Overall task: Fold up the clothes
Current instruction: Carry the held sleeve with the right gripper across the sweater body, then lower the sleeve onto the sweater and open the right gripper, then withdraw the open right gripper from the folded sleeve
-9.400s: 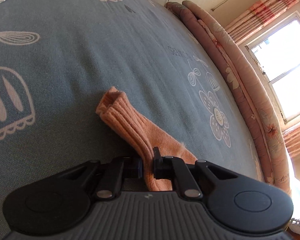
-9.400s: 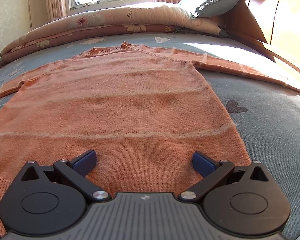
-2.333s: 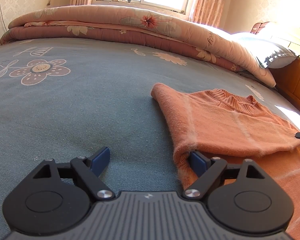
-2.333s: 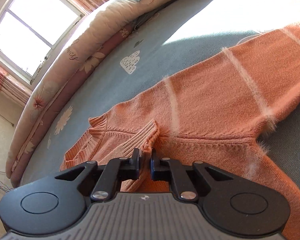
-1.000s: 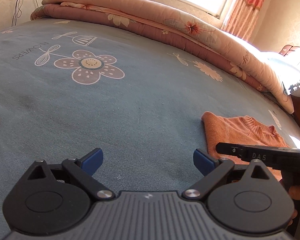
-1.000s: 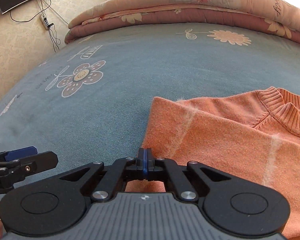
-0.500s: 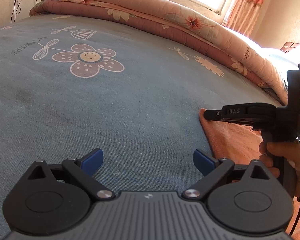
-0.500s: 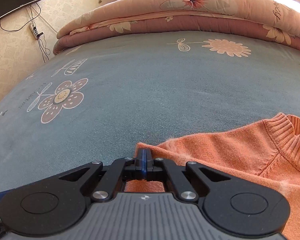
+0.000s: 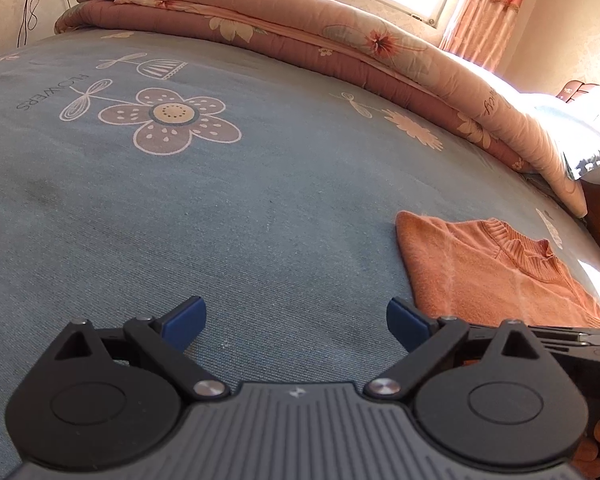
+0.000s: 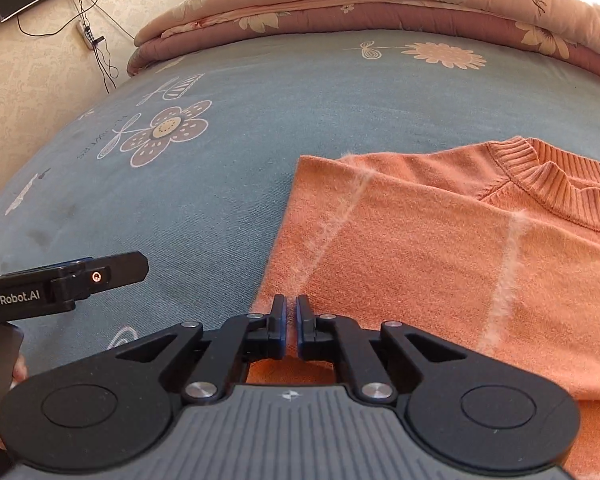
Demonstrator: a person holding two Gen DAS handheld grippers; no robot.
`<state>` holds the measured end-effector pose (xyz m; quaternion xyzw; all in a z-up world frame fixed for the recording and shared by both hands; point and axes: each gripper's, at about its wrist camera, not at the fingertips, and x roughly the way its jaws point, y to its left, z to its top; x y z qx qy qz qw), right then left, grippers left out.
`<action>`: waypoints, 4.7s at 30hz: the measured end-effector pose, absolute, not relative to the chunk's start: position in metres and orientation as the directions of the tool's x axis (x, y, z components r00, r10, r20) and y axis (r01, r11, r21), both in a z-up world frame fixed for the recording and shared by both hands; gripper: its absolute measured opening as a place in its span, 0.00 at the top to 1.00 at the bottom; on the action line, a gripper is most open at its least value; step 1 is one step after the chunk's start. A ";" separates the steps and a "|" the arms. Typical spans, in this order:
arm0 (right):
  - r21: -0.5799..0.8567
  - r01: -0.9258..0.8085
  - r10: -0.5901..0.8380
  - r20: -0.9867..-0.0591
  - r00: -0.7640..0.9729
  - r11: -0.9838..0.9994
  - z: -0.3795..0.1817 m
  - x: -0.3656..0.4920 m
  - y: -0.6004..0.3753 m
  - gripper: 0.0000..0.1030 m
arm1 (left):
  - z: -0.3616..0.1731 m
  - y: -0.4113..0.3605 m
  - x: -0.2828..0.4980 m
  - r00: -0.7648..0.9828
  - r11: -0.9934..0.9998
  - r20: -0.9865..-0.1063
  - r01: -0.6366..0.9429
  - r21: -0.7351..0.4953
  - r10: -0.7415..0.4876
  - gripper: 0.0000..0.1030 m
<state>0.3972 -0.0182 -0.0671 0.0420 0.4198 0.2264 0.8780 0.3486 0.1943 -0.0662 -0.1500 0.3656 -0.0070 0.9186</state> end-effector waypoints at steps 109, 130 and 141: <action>0.588 -0.127 0.507 -0.545 0.668 0.799 -0.066 0.418 -0.205 0.48 | -0.080 0.155 0.350 0.730 0.988 -0.677 -0.015 -0.152 -0.093 0.04; 0.483 0.115 0.257 -0.635 0.728 0.868 -0.067 0.375 -0.271 0.30 | -0.066 0.156 0.343 0.744 0.975 -0.654 -0.018 -0.223 -0.135 0.04; 0.486 0.083 0.280 -0.626 0.728 0.870 -0.055 0.253 -0.331 0.17 | -0.045 0.090 0.320 0.725 0.964 -0.639 0.143 -0.225 -0.256 0.04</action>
